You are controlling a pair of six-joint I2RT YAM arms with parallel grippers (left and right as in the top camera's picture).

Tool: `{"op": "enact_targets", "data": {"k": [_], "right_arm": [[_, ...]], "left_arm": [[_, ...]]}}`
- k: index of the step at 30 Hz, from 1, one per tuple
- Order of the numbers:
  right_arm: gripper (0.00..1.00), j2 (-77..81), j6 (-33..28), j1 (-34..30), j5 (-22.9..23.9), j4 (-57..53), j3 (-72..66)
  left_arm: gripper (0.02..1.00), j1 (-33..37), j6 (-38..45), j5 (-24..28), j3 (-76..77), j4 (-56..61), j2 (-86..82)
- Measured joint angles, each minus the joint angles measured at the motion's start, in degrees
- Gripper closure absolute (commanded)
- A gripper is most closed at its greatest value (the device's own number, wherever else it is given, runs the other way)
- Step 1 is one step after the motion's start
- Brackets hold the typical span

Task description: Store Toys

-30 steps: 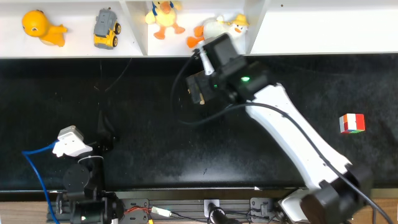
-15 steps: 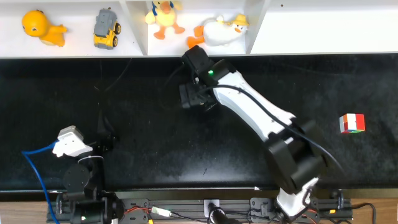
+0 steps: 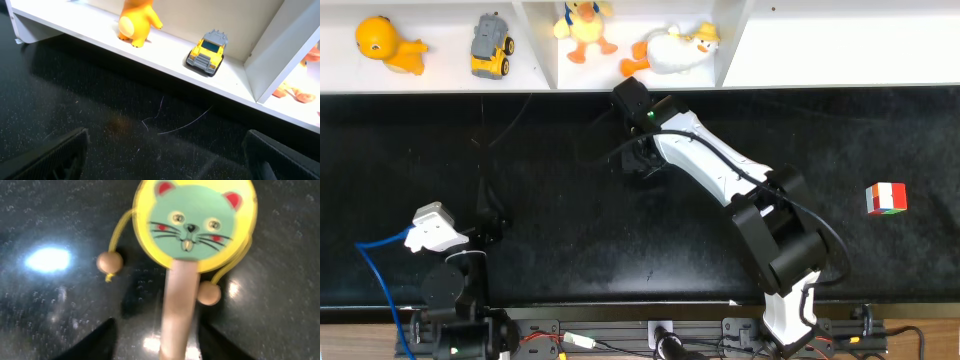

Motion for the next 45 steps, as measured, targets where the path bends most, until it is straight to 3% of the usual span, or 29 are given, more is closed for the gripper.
{"op": "enact_targets", "data": {"k": [7,21,25,30,33,40,45], "right_arm": [[0.7,0.9,0.3,0.0,0.0,-0.8,0.9],[0.858,1.1,0.1,0.0,-0.3,-0.8,1.1],[0.954,1.1,0.1,0.0,-0.3,-1.0,1.2],[0.952,1.5,0.1,-0.1,-2.8,-4.9,2.3],[0.956,1.0,0.0,-0.1,-4.6,-13.0,4.1],[0.956,-11.3,0.3,-1.1,-1.9,-25.0,2.9],[0.956,-27.7,1.8,-10.4,0.6,-23.6,-8.4]], "left_arm": [[0.02,0.0,0.0,0.0,0.0,0.0,0.0],[0.02,0.0,0.0,0.0,0.0,0.0,0.0],[0.02,0.0,0.0,0.0,0.0,0.0,0.0],[0.02,0.0,0.0,0.0,0.0,0.0,0.0],[0.02,0.0,0.0,0.0,0.0,0.0,0.0],[0.02,0.0,0.0,0.0,0.0,0.0,0.0],[0.02,0.0,0.0,0.0,0.0,0.0,0.0]]}}
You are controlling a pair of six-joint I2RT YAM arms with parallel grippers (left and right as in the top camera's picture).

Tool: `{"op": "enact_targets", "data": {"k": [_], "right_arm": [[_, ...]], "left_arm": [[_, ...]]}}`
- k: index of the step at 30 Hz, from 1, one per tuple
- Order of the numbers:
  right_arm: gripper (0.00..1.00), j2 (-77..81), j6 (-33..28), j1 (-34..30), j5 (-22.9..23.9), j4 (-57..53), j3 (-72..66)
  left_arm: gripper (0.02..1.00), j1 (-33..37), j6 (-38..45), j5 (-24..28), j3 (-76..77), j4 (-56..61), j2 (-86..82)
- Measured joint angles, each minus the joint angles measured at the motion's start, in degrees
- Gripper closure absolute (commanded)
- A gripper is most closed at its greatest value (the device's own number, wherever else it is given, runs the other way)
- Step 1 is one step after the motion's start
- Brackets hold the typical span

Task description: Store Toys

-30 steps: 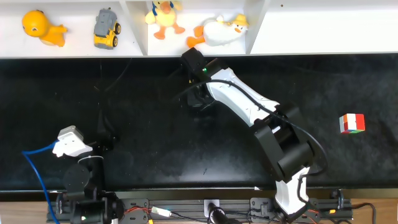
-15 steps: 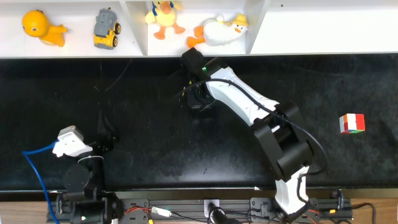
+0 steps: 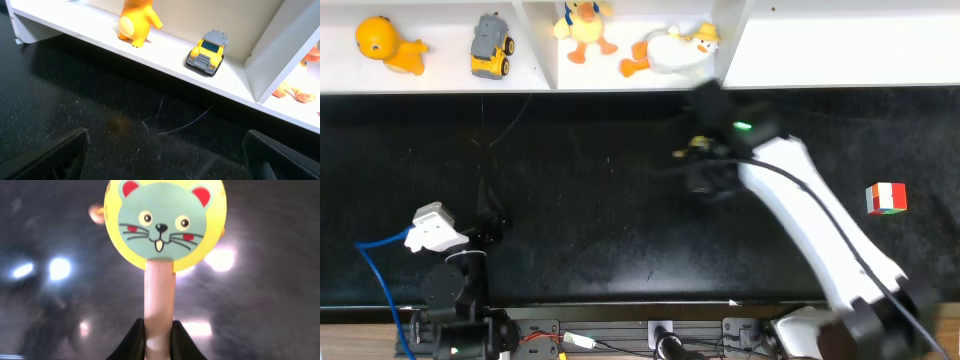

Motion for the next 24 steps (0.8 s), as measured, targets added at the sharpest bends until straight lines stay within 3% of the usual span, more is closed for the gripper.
{"op": "enact_targets", "data": {"k": [5,12,18,24], "right_arm": [[0.954,-7.0,-1.7,-12.7,3.8,2.2,-3.3],[0.954,-5.4,-11.2,-24.4,6.0,12.5,-3.3],[0.954,-0.8,-21.8,-26.4,5.0,25.9,-3.5],[0.952,4.4,-28.3,-26.4,2.0,36.4,-3.6]], "left_arm": [[0.02,0.0,0.0,0.0,0.0,0.0,0.0],[0.02,0.0,0.0,0.0,0.0,0.0,0.0],[0.02,0.0,0.0,0.0,0.0,0.0,0.0],[0.02,0.0,0.0,0.0,0.0,0.0,0.0]]}}
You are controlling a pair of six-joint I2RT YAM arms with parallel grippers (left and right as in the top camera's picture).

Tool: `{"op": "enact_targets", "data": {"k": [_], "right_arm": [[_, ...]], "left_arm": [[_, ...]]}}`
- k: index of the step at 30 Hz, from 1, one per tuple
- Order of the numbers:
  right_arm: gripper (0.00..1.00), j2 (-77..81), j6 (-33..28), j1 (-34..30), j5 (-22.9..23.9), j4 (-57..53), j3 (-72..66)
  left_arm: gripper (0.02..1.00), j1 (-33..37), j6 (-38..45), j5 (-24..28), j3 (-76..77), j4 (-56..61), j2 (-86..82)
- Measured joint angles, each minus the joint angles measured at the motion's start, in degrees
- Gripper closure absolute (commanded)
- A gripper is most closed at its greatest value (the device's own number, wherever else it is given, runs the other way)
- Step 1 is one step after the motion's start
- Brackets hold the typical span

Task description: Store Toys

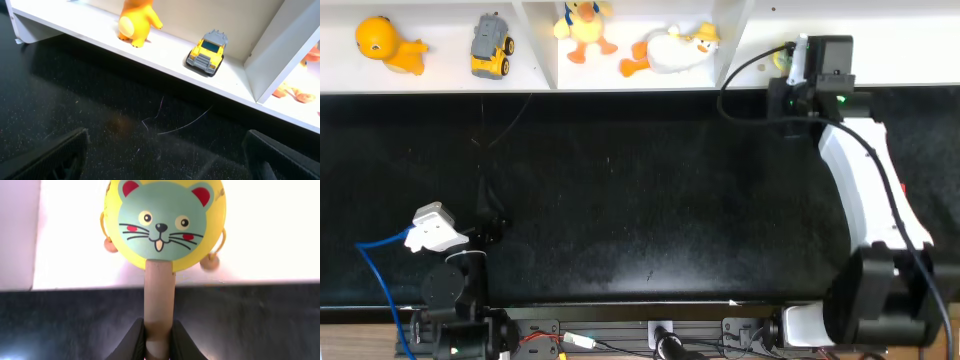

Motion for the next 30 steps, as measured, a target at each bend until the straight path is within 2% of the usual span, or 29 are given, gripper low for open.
{"op": "enact_targets", "data": {"k": [8,20,21,22,23,24,25,30], "right_arm": [[0.954,5.2,-3.6,0.0,-1.2,9.6,-0.1],[0.954,9.1,-4.6,0.0,-1.4,18.2,-0.1],[0.781,9.2,-4.6,0.0,-1.5,18.6,-0.1],[0.452,9.3,-4.7,0.0,-1.5,18.8,-0.1],[0.332,9.3,-4.7,0.0,-1.6,18.8,-0.1],[0.132,9.3,-4.6,0.0,-1.7,18.8,-0.1],[0.003,9.4,-4.5,0.0,-1.9,18.5,-0.1],[0.003,8.9,-2.0,0.0,-1.9,15.1,0.7]], "left_arm": [[0.02,0.0,0.0,0.0,0.0,0.0,0.0],[0.02,0.0,0.0,0.0,0.0,0.0,0.0],[0.02,0.0,0.0,0.0,0.0,0.0,0.0],[0.023,0.0,0.0,0.0,0.0,0.0,0.0],[0.02,0.0,0.0,0.0,0.0,0.0,0.0],[0.02,0.0,0.0,0.0,0.0,0.0,0.0],[0.02,0.0,0.0,0.0,0.0,0.0,0.0],[0.02,0.0,0.0,0.0,0.0,0.0,0.0]]}}
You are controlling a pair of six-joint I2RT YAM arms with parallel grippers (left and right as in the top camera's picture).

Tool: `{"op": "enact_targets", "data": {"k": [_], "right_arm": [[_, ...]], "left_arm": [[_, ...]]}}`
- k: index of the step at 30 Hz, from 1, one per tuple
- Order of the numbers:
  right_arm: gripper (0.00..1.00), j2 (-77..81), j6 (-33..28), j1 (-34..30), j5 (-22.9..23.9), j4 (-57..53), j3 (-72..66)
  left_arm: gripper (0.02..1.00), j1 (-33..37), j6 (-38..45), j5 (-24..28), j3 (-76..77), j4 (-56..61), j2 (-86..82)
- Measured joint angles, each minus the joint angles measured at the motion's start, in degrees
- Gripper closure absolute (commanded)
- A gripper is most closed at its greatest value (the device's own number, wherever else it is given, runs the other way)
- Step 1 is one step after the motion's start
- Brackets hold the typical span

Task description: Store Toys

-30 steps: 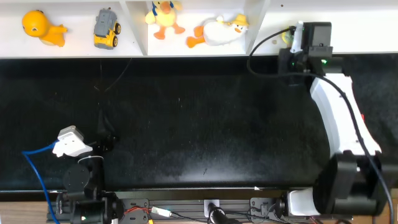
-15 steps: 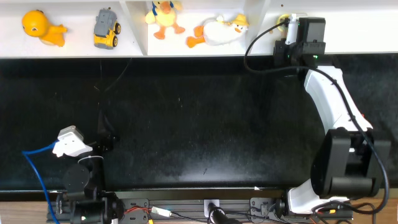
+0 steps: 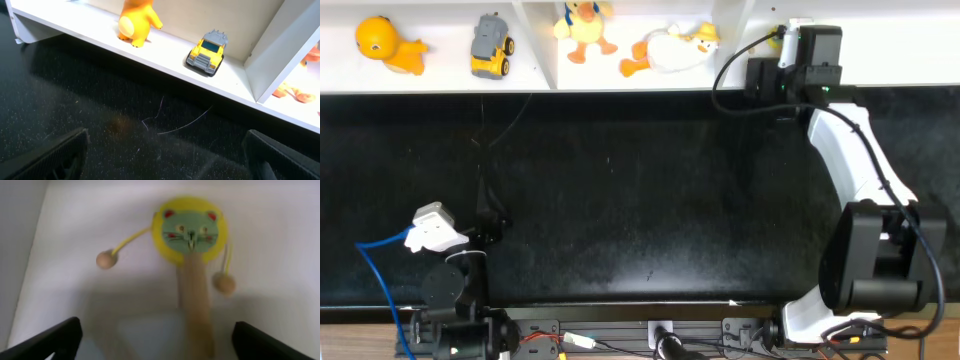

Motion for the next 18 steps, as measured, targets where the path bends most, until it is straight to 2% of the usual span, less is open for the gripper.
{"op": "enact_targets", "data": {"k": [3,5,10,12,15,18], "right_arm": [[0.003,-2.5,4.5,0.0,0.7,-7.9,0.5],[0.003,-5.1,9.4,0.0,2.1,-17.2,0.5],[0.003,-15.6,26.5,-0.2,8.9,-40.6,0.3],[0.003,-20.0,32.0,-1.2,11.5,-45.6,0.4],[0.003,-25.9,38.6,-5.6,14.9,-50.1,0.4],[0.005,-28.1,42.4,-13.7,16.8,-51.5,0.4]], "left_arm": [[0.02,0.0,0.0,0.0,0.0,0.0,0.0],[0.02,0.0,0.0,0.0,0.0,0.0,0.0],[0.023,0.0,0.0,0.0,0.0,0.0,0.0],[0.02,0.0,0.0,0.0,0.0,0.0,0.0],[0.023,0.0,0.0,0.0,0.0,0.0,0.0],[0.02,0.0,0.0,0.0,0.0,0.0,0.0]]}}
